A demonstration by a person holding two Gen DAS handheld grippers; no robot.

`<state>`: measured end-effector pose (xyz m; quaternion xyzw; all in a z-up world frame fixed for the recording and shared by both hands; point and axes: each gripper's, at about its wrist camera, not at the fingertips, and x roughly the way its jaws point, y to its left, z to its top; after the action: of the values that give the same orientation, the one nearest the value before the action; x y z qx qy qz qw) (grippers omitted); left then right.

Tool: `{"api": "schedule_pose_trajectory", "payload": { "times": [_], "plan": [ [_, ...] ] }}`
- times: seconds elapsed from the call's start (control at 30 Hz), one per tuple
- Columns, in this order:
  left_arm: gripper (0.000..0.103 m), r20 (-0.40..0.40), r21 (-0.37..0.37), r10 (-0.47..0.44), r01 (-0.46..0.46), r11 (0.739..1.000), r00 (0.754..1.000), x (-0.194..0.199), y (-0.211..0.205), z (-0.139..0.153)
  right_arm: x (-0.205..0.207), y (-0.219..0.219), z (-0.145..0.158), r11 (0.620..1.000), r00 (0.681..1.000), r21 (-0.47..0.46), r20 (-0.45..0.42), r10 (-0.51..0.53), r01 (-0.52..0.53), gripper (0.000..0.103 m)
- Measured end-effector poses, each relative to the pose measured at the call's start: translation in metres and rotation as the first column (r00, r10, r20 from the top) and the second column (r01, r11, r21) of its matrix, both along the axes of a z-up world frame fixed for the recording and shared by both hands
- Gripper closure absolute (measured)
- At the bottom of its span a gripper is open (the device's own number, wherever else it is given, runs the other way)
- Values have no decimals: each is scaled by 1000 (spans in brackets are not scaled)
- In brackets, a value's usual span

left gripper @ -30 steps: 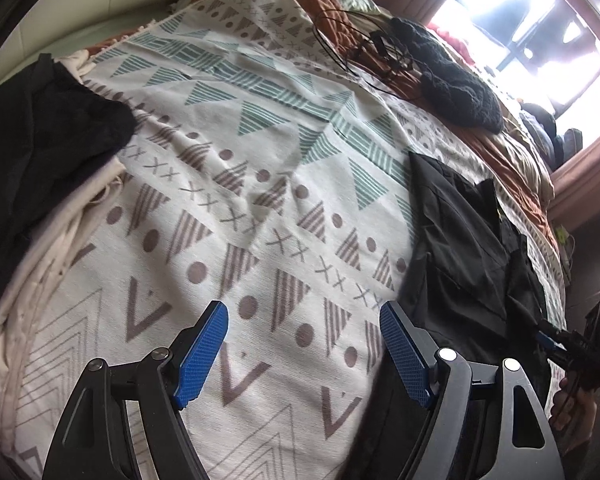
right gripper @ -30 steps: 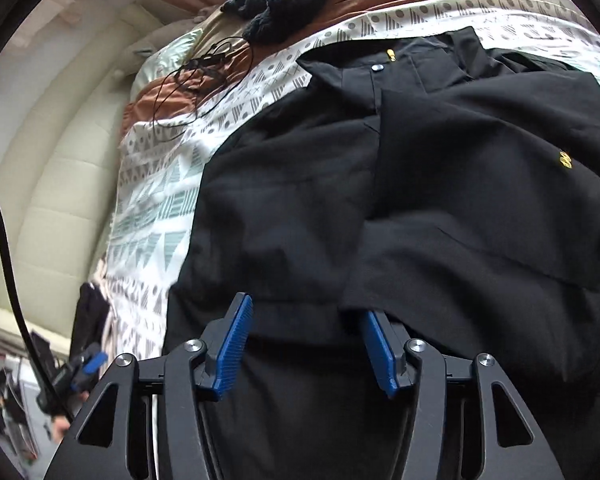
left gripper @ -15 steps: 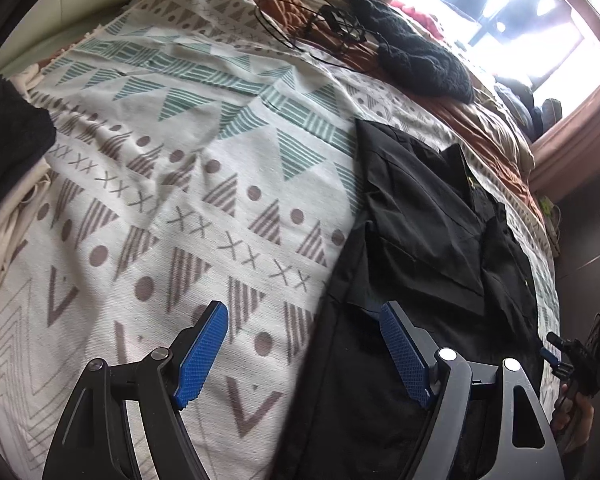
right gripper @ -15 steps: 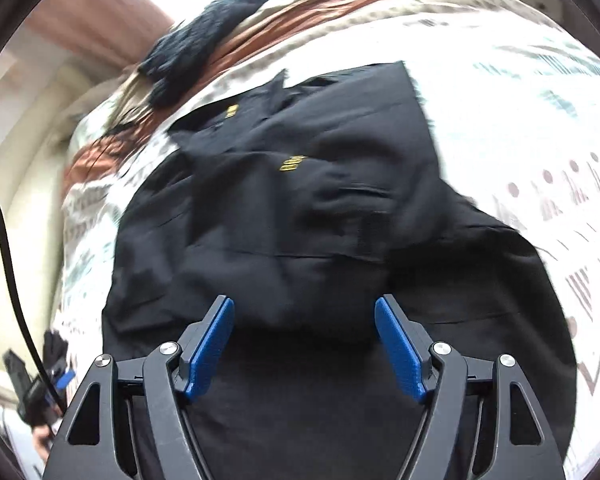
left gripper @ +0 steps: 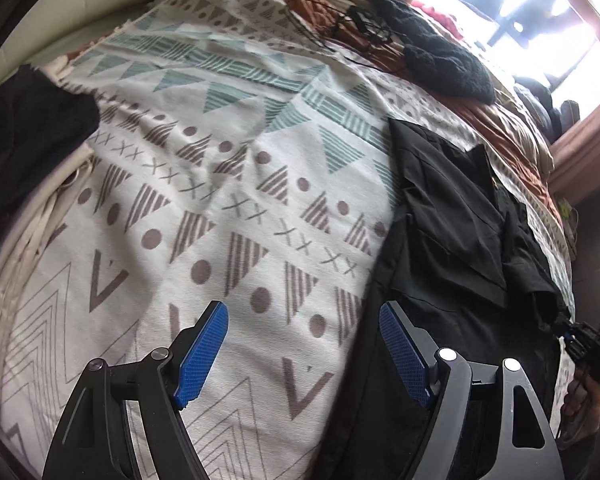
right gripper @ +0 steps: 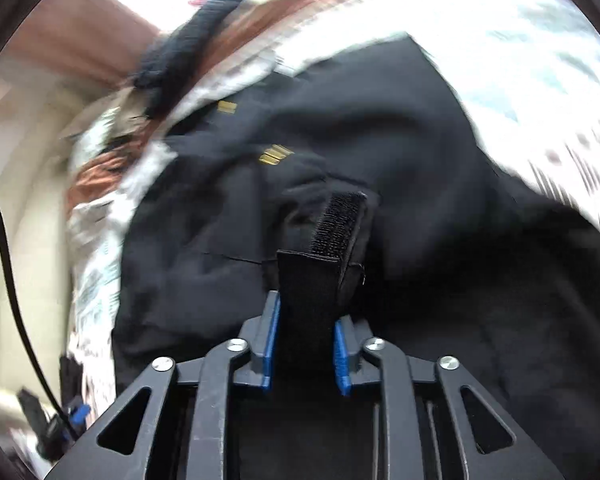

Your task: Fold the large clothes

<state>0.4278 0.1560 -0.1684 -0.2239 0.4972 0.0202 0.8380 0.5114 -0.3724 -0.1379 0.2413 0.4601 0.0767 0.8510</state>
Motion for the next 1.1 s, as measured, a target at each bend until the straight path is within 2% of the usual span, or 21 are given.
{"api": "schedule_pose_trajectory", "payload": {
  "times": [0.1,0.37,0.6,0.67,0.7,0.73,0.77,0.8,0.83,0.9,1.0,1.1],
  "plan": [
    [24,0,-19,13,-13,1000,1000,-3,3,-2,5,21,28,999,997,6,63,45,-46,89],
    [24,13,-12,9,-9,1000,1000,-11,12,1,29,91,89,985,969,-37,179,172,-168,93],
    [24,9,-17,64,-64,998,998,-20,41,0,43,175,113,948,921,-86,223,319,-307,93],
    [24,9,-12,75,-75,997,997,-22,47,1,45,204,113,919,894,-61,215,393,-390,84],
    [24,8,-9,81,-81,997,997,-24,50,1,45,213,111,903,879,-47,212,426,-426,60],
    [24,7,-8,85,-85,996,996,-24,53,1,42,222,110,890,865,-46,217,452,-453,47],
    [24,7,-8,91,-91,996,996,-25,55,1,37,230,111,886,856,-78,234,461,-456,29],
    [24,7,-8,94,-94,996,996,-25,56,1,33,234,112,886,853,-109,243,463,-450,26],
    [24,8,-9,96,-96,995,995,-25,57,1,30,237,111,882,848,-152,244,471,-446,26],
    [24,8,-9,95,-95,995,995,-23,55,1,28,234,103,877,849,-178,225,478,-447,26],
    [24,8,-15,82,-82,997,997,-15,47,0,30,210,91,889,873,-187,187,451,-419,26],
    [24,7,-19,58,-58,998,998,-8,33,-4,32,175,80,903,906,-240,145,396,-356,26]
  ]
}}
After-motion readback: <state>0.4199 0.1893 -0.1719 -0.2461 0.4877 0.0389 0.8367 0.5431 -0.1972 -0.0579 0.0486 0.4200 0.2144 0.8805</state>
